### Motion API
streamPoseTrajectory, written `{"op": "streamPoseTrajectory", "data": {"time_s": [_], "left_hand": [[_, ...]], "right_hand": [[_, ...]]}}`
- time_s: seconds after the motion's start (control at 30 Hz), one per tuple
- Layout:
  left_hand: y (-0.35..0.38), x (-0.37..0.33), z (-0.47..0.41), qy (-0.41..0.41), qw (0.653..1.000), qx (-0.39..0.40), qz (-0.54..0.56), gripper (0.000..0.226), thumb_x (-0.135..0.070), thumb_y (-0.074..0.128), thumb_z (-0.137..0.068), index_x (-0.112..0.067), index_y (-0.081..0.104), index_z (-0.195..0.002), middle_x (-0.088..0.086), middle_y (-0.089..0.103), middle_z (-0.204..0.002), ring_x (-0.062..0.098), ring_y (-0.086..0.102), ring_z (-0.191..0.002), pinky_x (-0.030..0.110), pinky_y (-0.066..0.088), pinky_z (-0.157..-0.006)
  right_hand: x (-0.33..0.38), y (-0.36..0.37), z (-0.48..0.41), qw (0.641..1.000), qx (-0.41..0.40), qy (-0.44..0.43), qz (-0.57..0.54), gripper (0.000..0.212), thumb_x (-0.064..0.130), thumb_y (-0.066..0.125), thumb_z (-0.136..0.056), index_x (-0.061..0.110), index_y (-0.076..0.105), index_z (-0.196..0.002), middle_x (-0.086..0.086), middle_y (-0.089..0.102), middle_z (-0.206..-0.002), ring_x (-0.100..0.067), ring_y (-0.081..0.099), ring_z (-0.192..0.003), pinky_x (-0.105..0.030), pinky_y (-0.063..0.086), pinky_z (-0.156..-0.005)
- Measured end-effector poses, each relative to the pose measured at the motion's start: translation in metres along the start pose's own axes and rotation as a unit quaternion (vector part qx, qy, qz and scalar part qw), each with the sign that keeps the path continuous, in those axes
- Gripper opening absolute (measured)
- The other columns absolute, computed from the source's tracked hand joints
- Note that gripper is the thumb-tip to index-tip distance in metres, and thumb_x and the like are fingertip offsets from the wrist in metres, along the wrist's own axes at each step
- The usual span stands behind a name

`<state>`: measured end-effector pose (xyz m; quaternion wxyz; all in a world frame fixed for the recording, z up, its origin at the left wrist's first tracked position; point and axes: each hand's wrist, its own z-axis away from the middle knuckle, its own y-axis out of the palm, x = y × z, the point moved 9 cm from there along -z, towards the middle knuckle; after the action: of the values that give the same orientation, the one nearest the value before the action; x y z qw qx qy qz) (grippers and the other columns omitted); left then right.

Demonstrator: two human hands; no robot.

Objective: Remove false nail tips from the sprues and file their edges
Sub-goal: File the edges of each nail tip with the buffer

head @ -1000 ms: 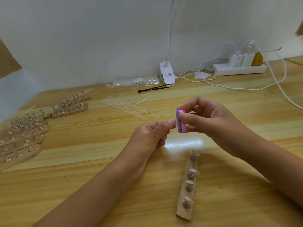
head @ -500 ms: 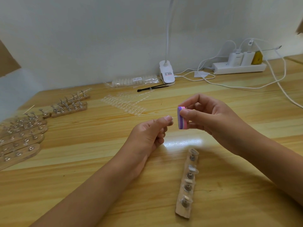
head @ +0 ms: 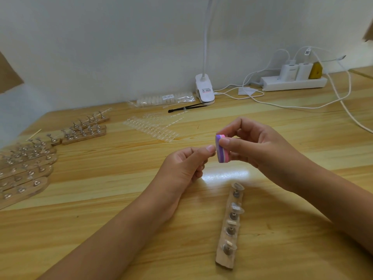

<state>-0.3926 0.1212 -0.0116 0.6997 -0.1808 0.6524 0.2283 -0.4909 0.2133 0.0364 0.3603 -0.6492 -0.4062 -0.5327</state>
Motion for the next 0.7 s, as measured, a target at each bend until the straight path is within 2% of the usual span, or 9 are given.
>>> {"op": "streamPoseTrajectory", "data": {"time_s": [0.1, 0.2, 0.33, 0.53, 0.7], "left_hand": [[0.0007, -0.0012, 0.0011, 0.007, 1.0, 0.003, -0.006, 0.027, -0.059, 0.074, -0.058, -0.033, 0.07, -0.057, -0.012, 0.05, -0.067, 0.004, 0.046, -0.062, 0.023, 0.043, -0.074], [-0.0007, -0.0012, 0.0003, 0.012, 1.0, -0.002, -0.014, 0.028, -0.06, 0.074, -0.059, -0.032, 0.071, -0.061, -0.012, 0.05, -0.066, 0.004, 0.045, -0.063, 0.024, 0.042, -0.074], [-0.0013, -0.0021, 0.0, 0.013, 1.0, -0.006, -0.013, 0.029, -0.059, 0.075, -0.059, -0.031, 0.069, -0.057, -0.012, 0.05, -0.065, 0.004, 0.045, -0.062, 0.025, 0.042, -0.075], [0.0034, -0.0035, 0.0033, 0.036, 0.996, 0.006, -0.078, 0.023, -0.06, 0.072, -0.066, -0.037, 0.07, -0.064, -0.021, 0.053, -0.061, -0.002, 0.047, -0.059, 0.015, 0.039, -0.066], [-0.0015, -0.0031, 0.0022, 0.014, 1.0, -0.011, -0.023, 0.033, -0.059, 0.076, -0.059, -0.028, 0.074, -0.069, -0.013, 0.05, -0.064, 0.004, 0.045, -0.063, 0.025, 0.041, -0.075]], "right_hand": [[-0.0019, 0.0016, -0.0002, 0.999, 0.025, 0.014, 0.015, 0.027, 0.031, 0.072, -0.074, 0.015, 0.07, -0.095, -0.003, 0.071, -0.09, -0.014, 0.068, -0.082, -0.019, 0.054, -0.072], [-0.0033, -0.0015, -0.0014, 1.0, 0.015, 0.01, 0.012, 0.025, 0.031, 0.072, -0.075, 0.018, 0.074, -0.096, -0.006, 0.071, -0.093, -0.016, 0.068, -0.084, -0.019, 0.054, -0.072], [-0.0049, -0.0015, -0.0019, 0.999, 0.026, 0.017, 0.015, 0.026, 0.033, 0.072, -0.076, 0.02, 0.075, -0.099, -0.005, 0.074, -0.096, -0.016, 0.069, -0.088, -0.019, 0.054, -0.074], [-0.0079, -0.0031, -0.0039, 0.999, 0.035, 0.014, 0.021, 0.023, 0.029, 0.068, -0.082, 0.019, 0.075, -0.102, -0.001, 0.074, -0.095, -0.011, 0.068, -0.085, -0.017, 0.052, -0.075], [-0.0065, -0.0012, -0.0036, 0.998, 0.065, 0.01, 0.02, 0.021, 0.029, 0.067, -0.085, 0.021, 0.075, -0.102, 0.002, 0.073, -0.096, -0.007, 0.067, -0.087, -0.016, 0.052, -0.076]]}}
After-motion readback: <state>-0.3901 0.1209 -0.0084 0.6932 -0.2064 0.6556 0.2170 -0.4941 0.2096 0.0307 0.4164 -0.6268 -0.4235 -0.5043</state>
